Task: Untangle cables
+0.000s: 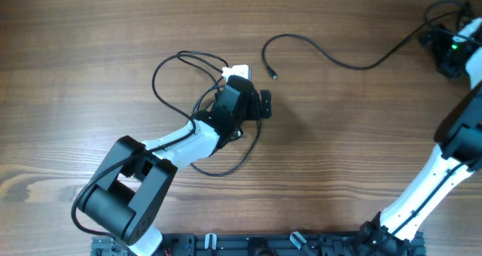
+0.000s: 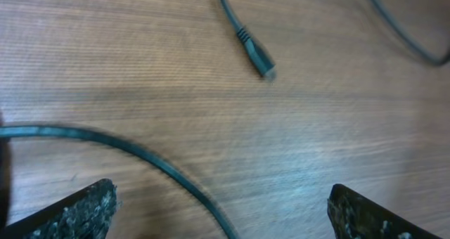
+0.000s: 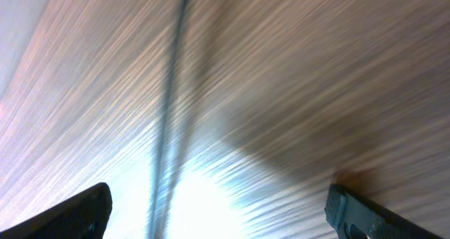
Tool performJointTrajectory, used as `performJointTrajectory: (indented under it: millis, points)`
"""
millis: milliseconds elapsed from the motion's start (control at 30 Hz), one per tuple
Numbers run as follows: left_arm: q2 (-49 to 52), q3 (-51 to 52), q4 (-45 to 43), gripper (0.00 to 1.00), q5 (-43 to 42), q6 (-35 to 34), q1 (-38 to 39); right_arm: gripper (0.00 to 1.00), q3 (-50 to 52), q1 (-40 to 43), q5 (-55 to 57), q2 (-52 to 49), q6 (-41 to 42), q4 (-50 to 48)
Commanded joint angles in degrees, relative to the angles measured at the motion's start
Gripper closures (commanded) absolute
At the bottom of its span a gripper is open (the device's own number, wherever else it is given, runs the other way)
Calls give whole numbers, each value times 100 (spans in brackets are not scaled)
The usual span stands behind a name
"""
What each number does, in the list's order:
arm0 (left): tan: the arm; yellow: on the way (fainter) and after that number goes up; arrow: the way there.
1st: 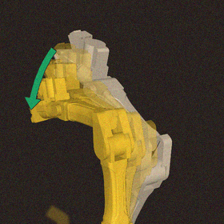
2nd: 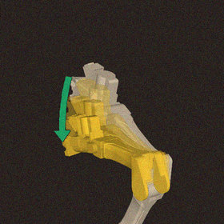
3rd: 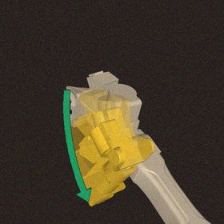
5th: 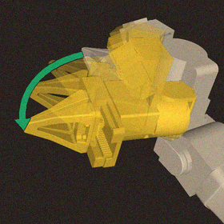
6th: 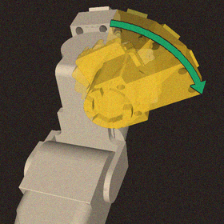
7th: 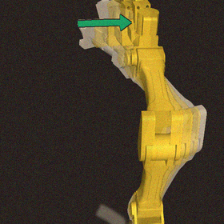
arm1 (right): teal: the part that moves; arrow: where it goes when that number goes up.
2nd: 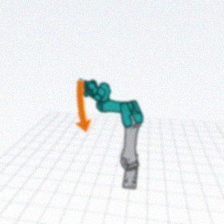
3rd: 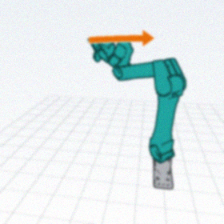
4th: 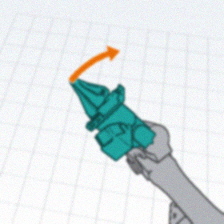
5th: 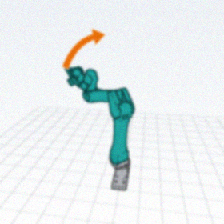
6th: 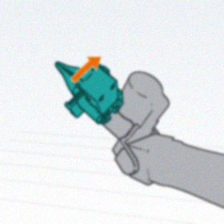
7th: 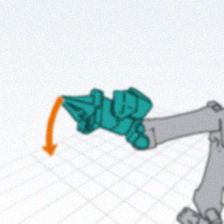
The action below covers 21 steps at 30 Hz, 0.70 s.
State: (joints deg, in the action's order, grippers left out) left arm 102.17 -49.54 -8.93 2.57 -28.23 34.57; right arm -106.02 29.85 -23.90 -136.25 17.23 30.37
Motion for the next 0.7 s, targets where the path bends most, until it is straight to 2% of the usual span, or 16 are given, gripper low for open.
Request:
performJointTrajectory:
  millis: [0, 233, 333, 500, 667]
  points:
    - [39, -33, 328, 4, -39, 103, 11, 0, 107, -332, -531, -57, -107, 671]
    - [37, -33, 365, 4, -122, 105, 11, 1, 107, -717, -553, -57, -586, 2339]
    - [37, -33, 352, 4, -116, 105, 9, 1, 107, -813, -551, -57, -680, 2736]
    - [37, -33, 343, 0, 122, 103, 4, 1, 111, -1102, -898, -57, -623, 2837]
    - [37, -33, 321, 0, 122, 103, 4, 0, 114, -1698, -896, -57, -153, 2424]
